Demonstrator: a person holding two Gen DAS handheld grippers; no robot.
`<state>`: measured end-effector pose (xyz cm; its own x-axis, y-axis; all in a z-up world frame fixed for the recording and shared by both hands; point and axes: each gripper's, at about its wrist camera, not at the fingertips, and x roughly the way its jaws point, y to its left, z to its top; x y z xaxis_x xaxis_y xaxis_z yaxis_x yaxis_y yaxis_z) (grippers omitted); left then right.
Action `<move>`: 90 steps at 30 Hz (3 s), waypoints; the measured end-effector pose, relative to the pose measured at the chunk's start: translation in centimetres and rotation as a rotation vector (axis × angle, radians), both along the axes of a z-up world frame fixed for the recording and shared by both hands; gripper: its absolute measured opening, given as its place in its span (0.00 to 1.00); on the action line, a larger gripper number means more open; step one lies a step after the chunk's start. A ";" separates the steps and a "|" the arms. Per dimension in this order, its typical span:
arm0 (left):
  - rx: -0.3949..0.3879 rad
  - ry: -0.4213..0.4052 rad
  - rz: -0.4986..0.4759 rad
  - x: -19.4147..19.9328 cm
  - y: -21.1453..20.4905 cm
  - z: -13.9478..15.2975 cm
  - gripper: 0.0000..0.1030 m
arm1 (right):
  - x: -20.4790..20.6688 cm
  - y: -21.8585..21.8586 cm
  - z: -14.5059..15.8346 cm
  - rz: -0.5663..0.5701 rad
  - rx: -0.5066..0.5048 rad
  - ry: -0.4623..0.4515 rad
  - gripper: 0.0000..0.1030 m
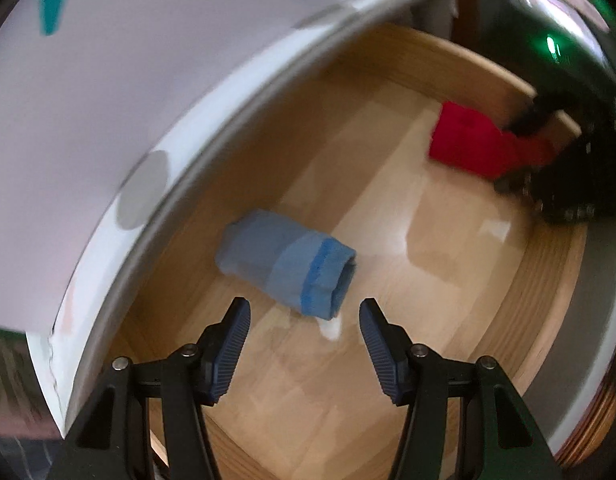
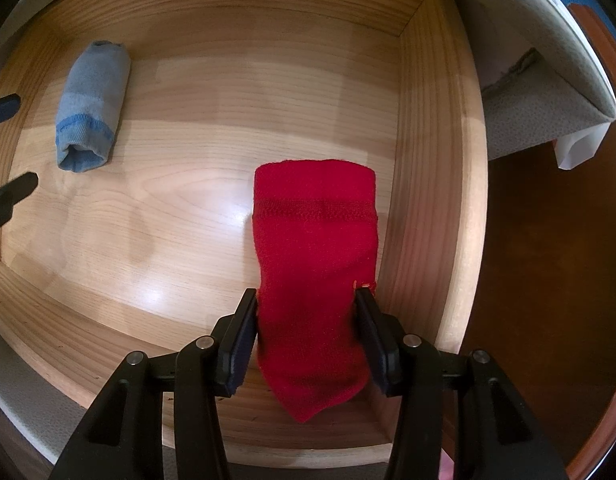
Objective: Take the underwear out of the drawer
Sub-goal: 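Lower the open left gripper onto the light blue sock's cuff and close it, then lift the light blue sock from the drawer with the left gripper while the right holds the red sock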
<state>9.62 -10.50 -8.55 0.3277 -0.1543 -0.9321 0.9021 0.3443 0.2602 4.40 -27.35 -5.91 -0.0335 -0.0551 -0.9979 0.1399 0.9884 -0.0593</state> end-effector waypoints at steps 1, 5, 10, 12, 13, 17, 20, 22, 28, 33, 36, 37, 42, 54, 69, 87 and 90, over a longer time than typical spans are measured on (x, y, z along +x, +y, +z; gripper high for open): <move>0.008 0.002 -0.015 0.1 0.0 -0.2 0.57 | 0.0 0.1 0.0 -0.001 -0.001 0.000 0.45; 0.048 -0.015 -0.072 0.6 -0.1 -1.0 0.56 | 0.1 0.2 0.0 -0.011 0.001 0.001 0.46; 0.045 0.006 -0.088 0.9 -0.9 -2.1 0.57 | 0.2 0.4 -0.2 -0.017 0.001 0.005 0.46; 0.052 0.008 -0.092 1.1 -1.1 -2.9 0.57 | 0.3 0.5 -0.2 -0.018 -0.001 0.006 0.46; 0.058 0.007 -0.094 1.1 -1.2 -3.2 0.57 | 0.4 0.6 -0.3 -0.019 -0.001 0.007 0.47; 0.071 -0.005 -0.083 1.5 -1.8 -4.1 0.57 | 0.6 0.8 -0.4 -0.023 0.001 0.007 0.47; 0.065 -0.017 -0.060 2.0 -2.2 -4.6 0.56 | 0.8 1.1 -0.4 -0.023 0.001 0.008 0.48; 0.047 -0.013 -0.045 2.3 -2.4 -4.7 0.48 | 0.9 1.2 -0.6 -0.022 0.003 0.007 0.48; 0.029 -0.009 -0.003 3.0 -2.6 -4.8 0.35 | 1.0 1.5 -0.9 -0.020 0.004 0.007 0.48; 0.048 0.030 0.045 3.2 -2.6 -4.8 0.25 | 1.0 1.6 -1.0 -0.020 0.003 0.007 0.48; 0.053 0.072 0.063 3.3 -2.2 -4.9 0.25 | 1.0 1.6 -1.0 -0.020 0.003 0.007 0.48; 0.056 0.077 0.063 3.2 -2.1 -4.9 0.25 | 1.0 1.6 -1.0 -0.020 0.002 0.008 0.48; 0.086 0.149 0.068 2.4 -1.9 -5.0 0.24 | 1.0 1.8 -1.1 -0.019 0.004 0.008 0.49; 0.259 0.279 0.159 1.3 -1.1 -5.9 0.23 | 1.2 2.1 -1.4 -0.016 0.008 0.007 0.50; 0.183 0.463 0.593 5.9 2.7 -5.4 0.53 | 0.9 1.8 -3.0 -0.014 0.024 -0.003 0.51; -0.071 0.524 0.902 7.7 4.2 -2.4 0.54 | 0.5 1.2 -3.5 -0.007 0.029 -0.005 0.52; -0.099 0.506 0.926 7.7 4.1 -1.0 0.54 | 0.5 1.1 -3.3 -0.009 0.032 -0.007 0.53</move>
<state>17.36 -6.38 -9.56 -0.0662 -0.1254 -0.9899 0.2721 0.9522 -0.1388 4.89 -26.22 -9.26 -0.0272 -0.0233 -0.9994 0.1492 0.9884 -0.0271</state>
